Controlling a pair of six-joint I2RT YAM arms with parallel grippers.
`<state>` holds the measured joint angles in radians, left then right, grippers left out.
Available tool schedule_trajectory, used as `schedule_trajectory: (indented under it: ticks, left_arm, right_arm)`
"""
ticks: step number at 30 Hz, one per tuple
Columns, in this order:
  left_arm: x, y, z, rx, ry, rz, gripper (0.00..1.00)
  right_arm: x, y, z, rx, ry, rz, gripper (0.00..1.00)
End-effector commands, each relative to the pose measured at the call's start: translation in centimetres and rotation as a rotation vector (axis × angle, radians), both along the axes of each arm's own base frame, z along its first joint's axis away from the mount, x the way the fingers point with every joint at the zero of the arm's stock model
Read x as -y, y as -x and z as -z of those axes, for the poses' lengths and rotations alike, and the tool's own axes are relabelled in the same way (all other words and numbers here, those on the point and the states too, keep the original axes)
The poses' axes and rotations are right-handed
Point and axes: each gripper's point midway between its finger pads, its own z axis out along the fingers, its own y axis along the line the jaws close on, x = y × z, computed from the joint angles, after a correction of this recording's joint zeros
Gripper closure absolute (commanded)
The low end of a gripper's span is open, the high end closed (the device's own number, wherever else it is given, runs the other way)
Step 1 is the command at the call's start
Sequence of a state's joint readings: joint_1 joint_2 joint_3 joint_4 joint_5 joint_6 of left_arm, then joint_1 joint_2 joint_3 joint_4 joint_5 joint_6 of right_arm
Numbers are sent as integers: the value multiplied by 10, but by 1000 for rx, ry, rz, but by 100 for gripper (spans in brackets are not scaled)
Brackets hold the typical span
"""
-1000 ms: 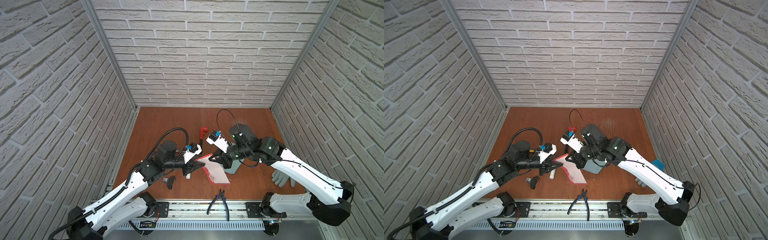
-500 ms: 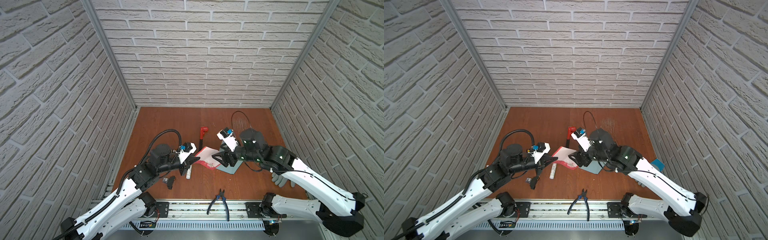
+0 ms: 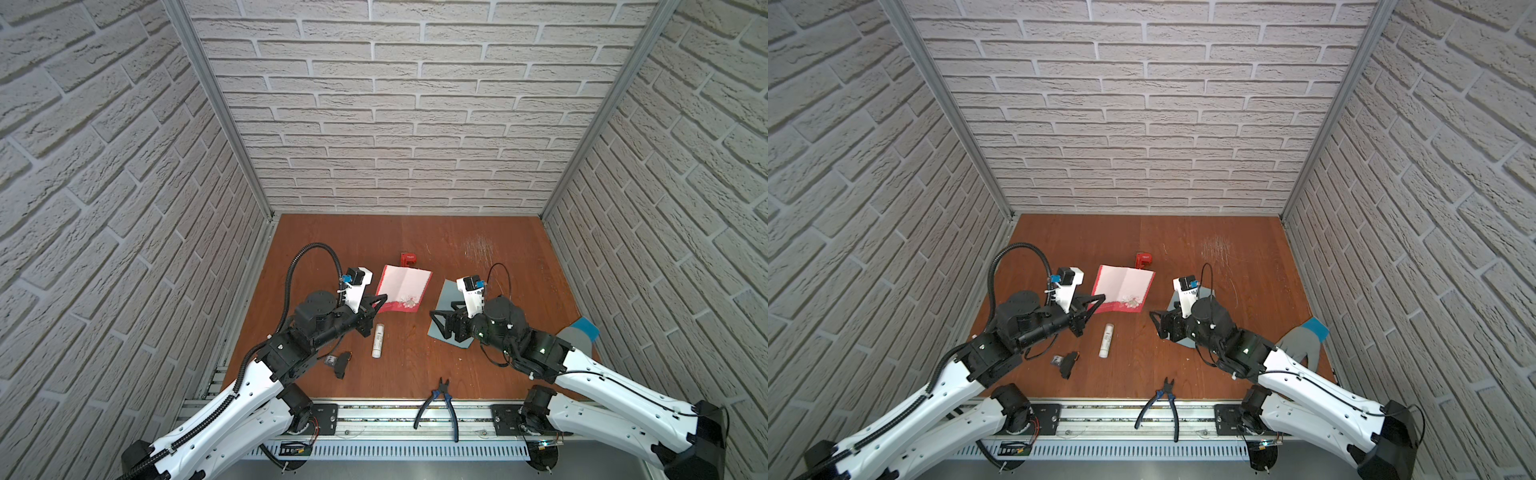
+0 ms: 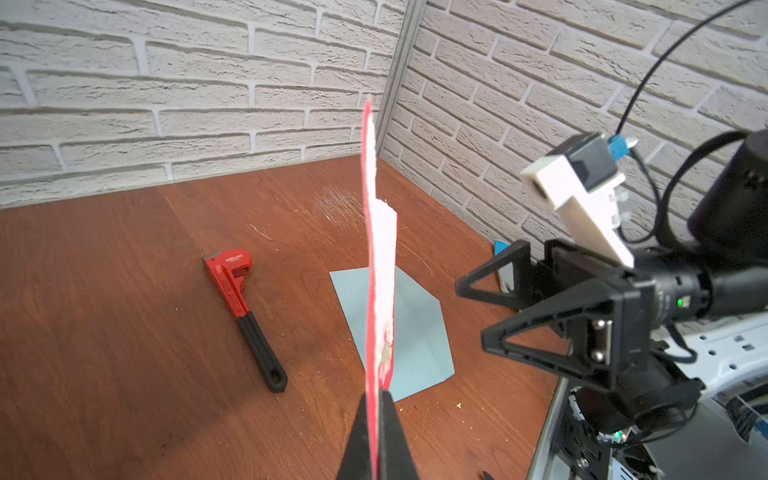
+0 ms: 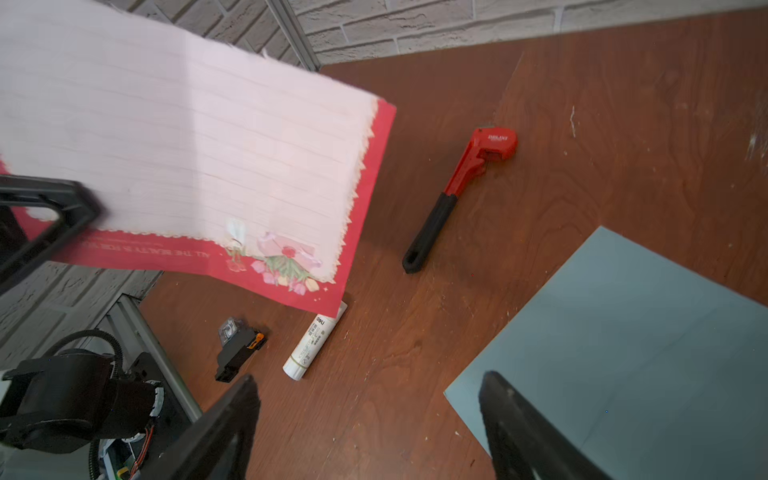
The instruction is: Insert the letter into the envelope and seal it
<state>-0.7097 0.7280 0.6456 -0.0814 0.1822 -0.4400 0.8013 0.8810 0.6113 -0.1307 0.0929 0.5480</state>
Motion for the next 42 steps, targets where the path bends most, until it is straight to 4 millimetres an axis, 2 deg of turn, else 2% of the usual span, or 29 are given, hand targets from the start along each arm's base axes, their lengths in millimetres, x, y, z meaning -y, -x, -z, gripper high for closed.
schedule_trajectory:
  ticks: [1, 10, 17, 22, 25, 27, 28, 34, 42]
  left_arm:
    - [3, -9, -11, -33, 110, -16, 100]
    - [3, -7, -22, -76, 233, 38, 100]
    - [7, 1, -31, -85, 279, 93, 100]
    - [6, 3, -30, -91, 291, 105, 100]
    - [5, 3, -26, -100, 283, 107, 100]
    - [4, 3, -23, -107, 280, 104, 100]
    - [0, 6, -29, -89, 290, 106, 100]
    - [-9, 5, -26, -95, 286, 86, 100]
    - [-10, 3, -19, -112, 258, 91, 100]
  right_arm:
    - [-16, -20, -38, 86, -184, 27, 15]
    - [-22, -46, -24, 19, -293, -2, 15]
    - [-39, -61, -28, -13, -361, -78, 15]
    - [-64, -58, -36, -45, -394, -220, 19]
    - [-81, -52, -45, -65, -444, -325, 25]
    - [-87, -51, -52, -56, -480, -362, 28]
    - [-88, -50, -55, -52, -495, -372, 29]
    - [-85, -45, -63, -37, -486, -381, 34]
    - [-70, -42, -69, -23, -429, -331, 50]
